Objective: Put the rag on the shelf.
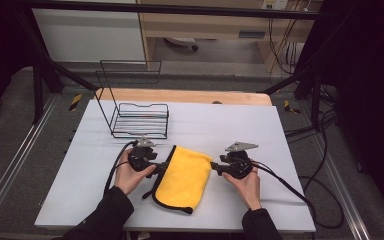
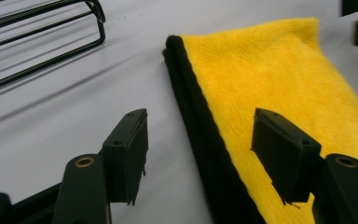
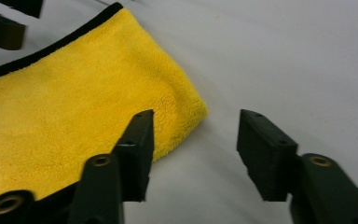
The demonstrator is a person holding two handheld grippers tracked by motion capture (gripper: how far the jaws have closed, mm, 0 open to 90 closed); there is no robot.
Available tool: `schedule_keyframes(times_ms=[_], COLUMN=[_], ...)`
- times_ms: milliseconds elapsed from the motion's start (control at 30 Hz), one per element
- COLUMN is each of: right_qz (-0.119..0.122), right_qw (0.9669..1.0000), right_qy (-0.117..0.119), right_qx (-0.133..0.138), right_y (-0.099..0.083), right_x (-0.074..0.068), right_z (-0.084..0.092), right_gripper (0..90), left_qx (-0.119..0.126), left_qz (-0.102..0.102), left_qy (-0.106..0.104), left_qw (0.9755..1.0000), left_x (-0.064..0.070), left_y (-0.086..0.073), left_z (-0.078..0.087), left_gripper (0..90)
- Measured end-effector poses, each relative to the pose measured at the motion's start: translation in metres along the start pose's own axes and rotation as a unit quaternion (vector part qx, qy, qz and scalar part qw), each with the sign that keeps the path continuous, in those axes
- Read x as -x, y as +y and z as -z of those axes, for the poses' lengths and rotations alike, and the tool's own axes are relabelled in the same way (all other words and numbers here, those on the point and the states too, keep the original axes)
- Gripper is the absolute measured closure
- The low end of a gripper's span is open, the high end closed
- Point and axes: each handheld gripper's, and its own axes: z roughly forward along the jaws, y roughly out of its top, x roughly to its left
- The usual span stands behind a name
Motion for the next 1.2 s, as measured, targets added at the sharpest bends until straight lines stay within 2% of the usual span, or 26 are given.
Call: schedule_keyframes(times_ms=[100, 200, 300, 500, 633, 733, 800, 833, 933, 1033, 1100, 1200], right_qz=[-0.008, -0.014, -0.028, -0.047, -0.062, -0.08, -0.08, -0.083, -0.089, -0.082, -0.059, -0.031], right_qw=[0.9999, 0.9998, 0.9993, 0.9984, 0.9973, 0.9955, 0.9953, 0.995, 0.9943, 0.9947, 0.9968, 0.998], right_qy=[0.006, 0.014, 0.026, 0.032, 0.04, 0.05, 0.054, 0.054, 0.057, 0.06, 0.052, 0.046], right_qx=[0.001, 0.001, -0.003, -0.011, -0.004, -0.012, -0.011, -0.012, -0.012, -0.015, -0.017, -0.031], right_y=[-0.006, -0.011, -0.015, -0.021, -0.024, -0.023, -0.023, -0.022, -0.018, -0.011, -0.004, 0.002], right_x=[-0.003, -0.009, -0.014, -0.019, -0.025, -0.028, -0.03, -0.03, -0.028, -0.022, -0.022, -0.022], right_z=[0.002, 0.003, -0.002, -0.013, -0.019, -0.019, -0.021, -0.021, -0.021, -0.023, -0.026, -0.033], right_gripper=[40.0, 39.9, 40.8, 45.4, 54.7, 70.1, 80.9, 83.9, 86.7, 87.0, 86.9, 86.3], left_qx=[-0.014, -0.027, -0.031, -0.03, -0.029, -0.027, -0.022, -0.024, -0.021, -0.019, -0.017, -0.013], left_qz=[-0.004, -0.006, 0.012, 0.013, 0.021, 0.019, 0.022, 0.019, 0.031, 0.046, 0.053, 0.056], left_qy=[-0.004, 0.003, -0.017, -0.023, -0.03, -0.022, -0.012, -0.011, -0.001, -0.001, 0.001, 0.007], left_qw=[0.9999, 0.9996, 0.9993, 0.9992, 0.9989, 0.9992, 0.9994, 0.9995, 0.9993, 0.9988, 0.9985, 0.9983], left_x=[0.002, 0.004, 0.002, 0.001, 0.002, 0.003, 0.006, 0.006, 0.008, 0.009, 0.012, 0.011], left_y=[0.004, 0.003, 0.002, 0.0, 0.0, -0.001, -0.001, -0.002, -0.007, -0.011, -0.014, -0.018], left_z=[-0.014, -0.024, -0.027, -0.028, -0.027, -0.025, -0.023, -0.021, -0.016, -0.008, -0.003, -0.002], left_gripper=[42.1, 48.7, 55.2, 60.9, 71.9, 78.5, 80.4, 80.9, 81.4, 81.5, 81.3, 79.7])
